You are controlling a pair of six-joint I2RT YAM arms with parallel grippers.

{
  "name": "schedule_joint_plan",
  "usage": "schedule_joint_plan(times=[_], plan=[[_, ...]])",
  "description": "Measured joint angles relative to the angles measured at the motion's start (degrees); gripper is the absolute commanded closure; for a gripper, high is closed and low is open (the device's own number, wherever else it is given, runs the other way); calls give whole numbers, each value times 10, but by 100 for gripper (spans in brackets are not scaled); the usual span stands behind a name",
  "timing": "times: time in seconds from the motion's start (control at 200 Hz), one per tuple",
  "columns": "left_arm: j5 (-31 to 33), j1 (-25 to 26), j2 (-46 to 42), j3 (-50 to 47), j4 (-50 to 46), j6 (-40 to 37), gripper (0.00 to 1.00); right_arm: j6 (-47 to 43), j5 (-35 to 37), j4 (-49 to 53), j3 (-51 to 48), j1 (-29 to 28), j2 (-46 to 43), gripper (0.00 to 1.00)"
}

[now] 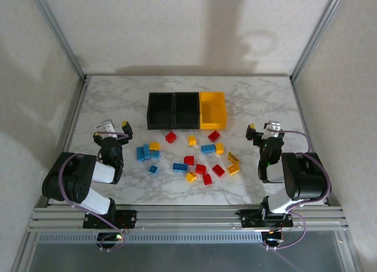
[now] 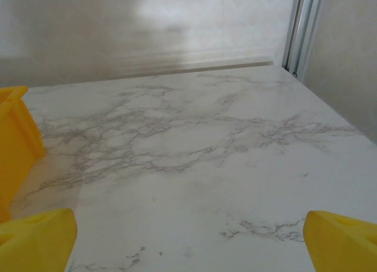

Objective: Sort the legos into containers by color

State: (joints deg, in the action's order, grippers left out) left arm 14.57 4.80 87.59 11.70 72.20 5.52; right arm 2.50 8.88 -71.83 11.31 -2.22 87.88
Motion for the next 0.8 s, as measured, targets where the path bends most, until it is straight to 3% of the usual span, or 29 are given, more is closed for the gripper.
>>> schedule_joint_plan(times=[0.365, 0.696, 0.801], plan=[[0, 0, 0, 0, 0, 0, 1, 0, 3, 3, 1, 0, -1, 1], [33, 14, -105, 88, -148, 5, 1, 42, 33, 208, 110, 1, -145, 1], [34, 14, -163, 104, -203, 67, 0, 125, 46, 303, 138, 1, -219, 1]])
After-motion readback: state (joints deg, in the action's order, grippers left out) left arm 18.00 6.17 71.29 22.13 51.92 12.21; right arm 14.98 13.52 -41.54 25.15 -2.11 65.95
